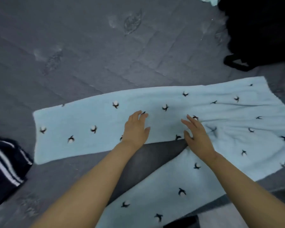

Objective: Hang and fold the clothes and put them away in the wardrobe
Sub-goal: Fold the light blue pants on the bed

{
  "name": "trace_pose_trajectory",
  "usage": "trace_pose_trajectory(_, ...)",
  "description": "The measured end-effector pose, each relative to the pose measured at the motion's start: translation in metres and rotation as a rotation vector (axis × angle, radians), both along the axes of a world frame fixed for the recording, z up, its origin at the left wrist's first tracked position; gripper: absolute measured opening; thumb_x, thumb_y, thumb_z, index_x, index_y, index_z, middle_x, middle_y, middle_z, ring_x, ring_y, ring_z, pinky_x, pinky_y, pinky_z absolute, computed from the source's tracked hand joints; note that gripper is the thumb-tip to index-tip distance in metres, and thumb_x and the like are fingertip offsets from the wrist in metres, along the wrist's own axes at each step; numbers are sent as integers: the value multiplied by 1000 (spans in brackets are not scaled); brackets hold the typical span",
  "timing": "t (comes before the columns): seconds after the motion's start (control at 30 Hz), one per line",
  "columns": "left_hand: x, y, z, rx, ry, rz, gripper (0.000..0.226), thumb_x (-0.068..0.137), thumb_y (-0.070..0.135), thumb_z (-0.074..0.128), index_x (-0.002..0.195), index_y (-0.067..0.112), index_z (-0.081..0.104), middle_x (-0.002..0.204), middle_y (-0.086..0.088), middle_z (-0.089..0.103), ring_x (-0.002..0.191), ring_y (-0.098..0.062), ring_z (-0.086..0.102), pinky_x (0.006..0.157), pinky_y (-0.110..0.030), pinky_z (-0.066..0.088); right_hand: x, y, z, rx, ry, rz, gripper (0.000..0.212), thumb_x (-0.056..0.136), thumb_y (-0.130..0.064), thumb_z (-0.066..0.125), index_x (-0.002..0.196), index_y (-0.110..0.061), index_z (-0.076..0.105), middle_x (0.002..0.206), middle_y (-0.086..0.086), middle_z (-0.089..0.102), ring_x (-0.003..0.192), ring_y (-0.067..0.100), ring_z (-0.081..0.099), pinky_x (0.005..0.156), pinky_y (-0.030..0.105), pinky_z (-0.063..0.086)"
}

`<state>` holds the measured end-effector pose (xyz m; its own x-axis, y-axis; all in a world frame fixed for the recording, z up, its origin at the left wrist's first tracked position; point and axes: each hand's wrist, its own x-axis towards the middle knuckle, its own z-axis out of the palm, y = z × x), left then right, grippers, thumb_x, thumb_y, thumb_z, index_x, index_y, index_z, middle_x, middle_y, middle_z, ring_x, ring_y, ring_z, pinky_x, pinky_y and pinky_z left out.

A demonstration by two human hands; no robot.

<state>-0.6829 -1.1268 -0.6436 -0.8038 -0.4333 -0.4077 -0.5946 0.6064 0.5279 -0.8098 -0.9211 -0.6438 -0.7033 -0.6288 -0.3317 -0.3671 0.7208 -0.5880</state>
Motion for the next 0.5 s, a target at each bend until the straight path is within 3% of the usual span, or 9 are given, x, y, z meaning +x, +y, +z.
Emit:
trace_pose_trajectory(0.13, -101, 65, -5, 34, 35, 8, 49, 100, 29, 50, 146, 14, 38, 155, -10, 27, 141, -26, 27, 116, -36, 21, -112, 78, 5, 62, 77, 58, 40, 97, 2, 50, 136, -6, 54, 153, 14, 35, 140, 30, 34, 114, 28, 24)
trace_pose_trajectory(0.27, -196, 100, -18, -26, 111, 9, 40, 101, 25, 46, 140, 14, 47, 149, -8, 39, 135, -27, 37, 108, -37, 31, -220, 123, 4, 92, 192, 115, 39, 93, 12, 47, 130, 4, 56, 146, 23, 41, 134, 41, 41, 115, 45, 30)
trace_pose_trajectory(0.4, -262, 89, -36, -82, 131, 53, 35, 102, 20, 43, 133, 22, 58, 144, -5, 45, 132, -25, 42, 104, -36, 34, -310, 135, -16, 150, 225, 144, 45, 92, 13, 46, 137, 6, 47, 150, 25, 34, 139, 41, 33, 118, 39, 23)
trace_pose_trajectory(0.5, -282, 76, -51, -87, 48, 141, 32, 102, 27, 46, 131, 25, 59, 137, -6, 48, 128, -26, 44, 105, -36, 31, -355, 125, -39, 244, 225, 166, 51, 94, 2, 50, 144, 1, 40, 153, 23, 32, 140, 40, 30, 117, 41, 21)
